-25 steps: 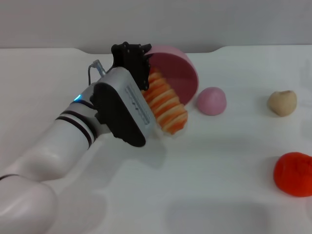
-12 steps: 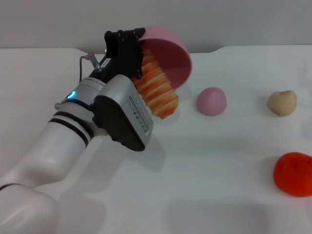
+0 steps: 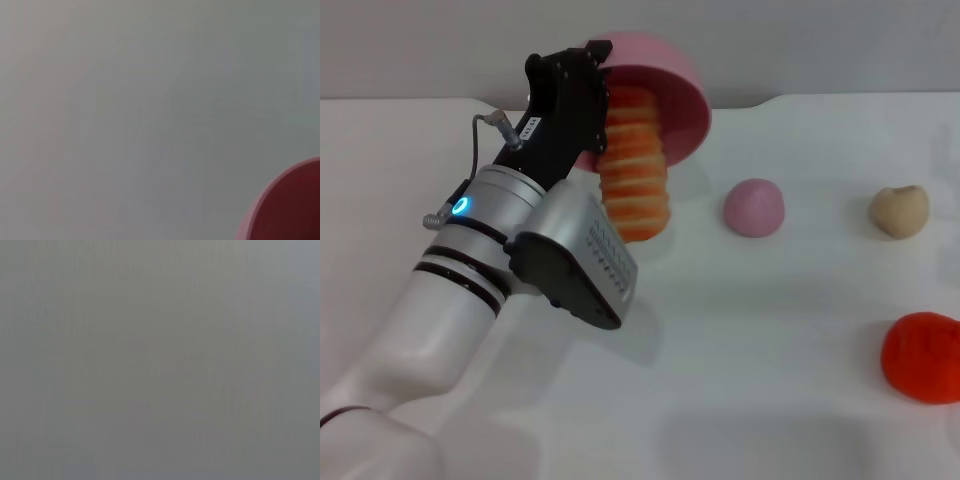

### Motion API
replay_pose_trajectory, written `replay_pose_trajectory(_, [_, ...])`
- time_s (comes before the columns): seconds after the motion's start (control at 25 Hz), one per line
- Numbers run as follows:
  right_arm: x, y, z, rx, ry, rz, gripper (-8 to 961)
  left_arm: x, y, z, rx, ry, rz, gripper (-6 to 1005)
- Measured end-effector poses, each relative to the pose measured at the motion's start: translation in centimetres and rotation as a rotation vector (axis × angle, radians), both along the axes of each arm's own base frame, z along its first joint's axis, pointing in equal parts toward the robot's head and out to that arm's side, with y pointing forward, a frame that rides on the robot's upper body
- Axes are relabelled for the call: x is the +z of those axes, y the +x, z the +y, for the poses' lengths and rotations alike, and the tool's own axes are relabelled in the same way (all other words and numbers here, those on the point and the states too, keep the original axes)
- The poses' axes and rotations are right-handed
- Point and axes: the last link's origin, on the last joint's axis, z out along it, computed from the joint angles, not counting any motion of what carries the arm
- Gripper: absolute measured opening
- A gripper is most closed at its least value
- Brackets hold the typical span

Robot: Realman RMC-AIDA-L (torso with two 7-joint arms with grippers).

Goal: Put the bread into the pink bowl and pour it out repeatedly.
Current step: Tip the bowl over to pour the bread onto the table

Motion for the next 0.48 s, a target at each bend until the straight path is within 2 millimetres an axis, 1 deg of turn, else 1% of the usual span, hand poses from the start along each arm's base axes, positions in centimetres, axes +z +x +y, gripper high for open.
replay_pose_trajectory(0.2, [-0.28, -0.28, 0.04, 0.010, -0.010, -0.002, 575, -0.06, 0.23, -0.33, -0.020, 0.010, 0.002, 46])
replay_pose_trajectory(0.28, [-0.30, -0.33, 0.05, 0.011, -0.010, -0.002, 575, -0.18, 0.47, -0.78, -0.043, 0.020, 0.012, 46])
replay_pose_trajectory(0.48, [-0.52, -0.47, 0.02, 0.016, -0.018, -0.003, 574, -0.34, 0.52, -0.99, -0.047, 0.015, 0.011, 46])
